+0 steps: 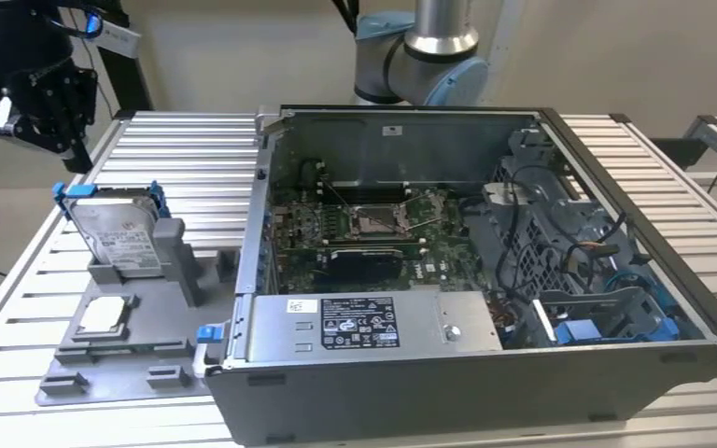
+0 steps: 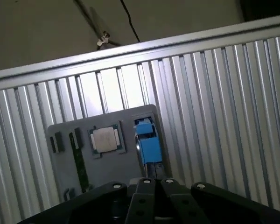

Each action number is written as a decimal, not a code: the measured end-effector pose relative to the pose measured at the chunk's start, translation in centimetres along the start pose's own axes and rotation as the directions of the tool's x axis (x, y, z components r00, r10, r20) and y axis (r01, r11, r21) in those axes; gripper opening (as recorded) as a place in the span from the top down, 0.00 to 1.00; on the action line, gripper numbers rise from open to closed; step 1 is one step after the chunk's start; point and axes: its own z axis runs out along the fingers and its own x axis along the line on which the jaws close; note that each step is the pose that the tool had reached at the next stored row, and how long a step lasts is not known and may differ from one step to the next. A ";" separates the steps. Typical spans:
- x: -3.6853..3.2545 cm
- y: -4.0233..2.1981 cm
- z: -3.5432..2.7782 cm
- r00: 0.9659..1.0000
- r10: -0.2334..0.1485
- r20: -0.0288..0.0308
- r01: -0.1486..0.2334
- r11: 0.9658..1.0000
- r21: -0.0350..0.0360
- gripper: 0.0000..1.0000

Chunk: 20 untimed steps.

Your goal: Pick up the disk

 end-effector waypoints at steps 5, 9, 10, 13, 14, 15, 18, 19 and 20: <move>0.09 0.14 0.06 0.998 -0.056 -0.002 0.056 0.998 0.000 1.00; 0.17 0.17 0.12 0.995 -0.098 -0.004 0.098 0.995 0.000 1.00; 0.19 0.17 0.15 0.994 -0.111 -0.004 0.111 0.994 0.000 1.00; 0.36 0.19 0.20 0.990 -0.139 -0.004 0.139 0.990 0.008 1.00; 0.44 0.20 0.21 0.989 -0.145 -0.005 0.145 0.989 0.011 1.00; 0.57 0.22 0.22 0.989 -0.151 -0.004 0.151 0.988 0.014 1.00; 1.07 0.60 0.27 0.988 -0.156 -0.004 0.156 0.988 0.017 1.00; 1.20 0.72 0.30 0.988 -0.156 0.003 0.156 0.987 0.021 1.00; 1.35 0.79 0.35 0.988 -0.157 0.013 0.156 0.987 0.023 1.00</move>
